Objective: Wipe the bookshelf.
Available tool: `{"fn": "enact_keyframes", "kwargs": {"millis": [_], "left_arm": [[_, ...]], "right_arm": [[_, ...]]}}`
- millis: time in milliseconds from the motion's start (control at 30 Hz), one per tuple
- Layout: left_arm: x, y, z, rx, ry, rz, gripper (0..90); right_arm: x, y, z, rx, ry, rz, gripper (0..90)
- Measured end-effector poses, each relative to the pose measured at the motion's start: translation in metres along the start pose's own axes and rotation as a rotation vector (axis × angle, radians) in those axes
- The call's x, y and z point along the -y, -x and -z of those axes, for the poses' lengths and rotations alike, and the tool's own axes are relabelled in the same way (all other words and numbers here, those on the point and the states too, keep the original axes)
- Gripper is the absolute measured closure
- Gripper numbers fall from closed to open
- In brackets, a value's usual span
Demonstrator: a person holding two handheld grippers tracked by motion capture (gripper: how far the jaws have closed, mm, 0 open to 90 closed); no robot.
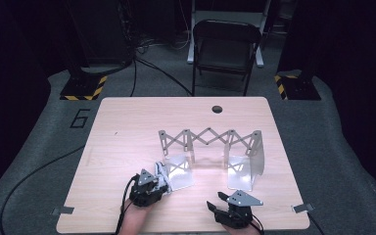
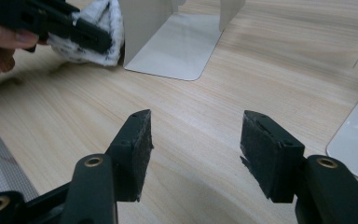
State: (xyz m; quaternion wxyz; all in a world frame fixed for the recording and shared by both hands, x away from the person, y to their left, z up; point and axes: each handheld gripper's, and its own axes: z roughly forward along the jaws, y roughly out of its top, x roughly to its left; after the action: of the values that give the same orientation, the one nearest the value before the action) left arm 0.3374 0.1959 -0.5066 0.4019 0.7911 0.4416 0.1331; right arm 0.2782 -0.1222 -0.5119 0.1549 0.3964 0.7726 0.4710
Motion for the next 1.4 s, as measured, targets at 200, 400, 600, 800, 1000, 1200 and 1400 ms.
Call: {"fn": "enact_keyframes", "kwargs": {"millis": [200, 400, 600, 800, 1000, 1200, 1400], "left_arm": [[-0.043, -0.012, 0.033, -0.024, 0.151, -0.001, 68.5], [-0.062, -0.025, 0.025, -0.045, 0.166, 0.008, 68.6], [-0.040, -0.035, -0.009, -0.059, 0.071, 0.033, 68.6], [-0.028, -0.037, -0.024, -0.058, 0.013, 0.027, 68.6], [-0.067, -0.043, 0.000, -0.085, 0.112, 0.005, 68.6], [-0.085, -0.052, 0.003, -0.102, 0.143, 0.006, 68.6], [-0.055, -0.053, -0.026, -0.083, 0.050, 0.050, 68.6]], "right_arm": [[0.000, 0.000, 0.000, 0.004, 0.003, 0.000, 42.8], [0.000, 0.001, 0.000, -0.002, -0.001, -0.006, 42.8], [0.001, 0.001, 0.000, -0.002, -0.003, -0.009, 42.8], [0.001, 0.001, 0.000, -0.001, -0.003, -0.005, 42.7], [0.001, 0.000, -0.001, -0.001, -0.004, -0.009, 42.6], [0.001, 0.000, -0.002, -0.003, -0.005, -0.003, 42.6], [0.002, 0.001, -0.001, -0.003, -0.005, -0.013, 42.4]]}}
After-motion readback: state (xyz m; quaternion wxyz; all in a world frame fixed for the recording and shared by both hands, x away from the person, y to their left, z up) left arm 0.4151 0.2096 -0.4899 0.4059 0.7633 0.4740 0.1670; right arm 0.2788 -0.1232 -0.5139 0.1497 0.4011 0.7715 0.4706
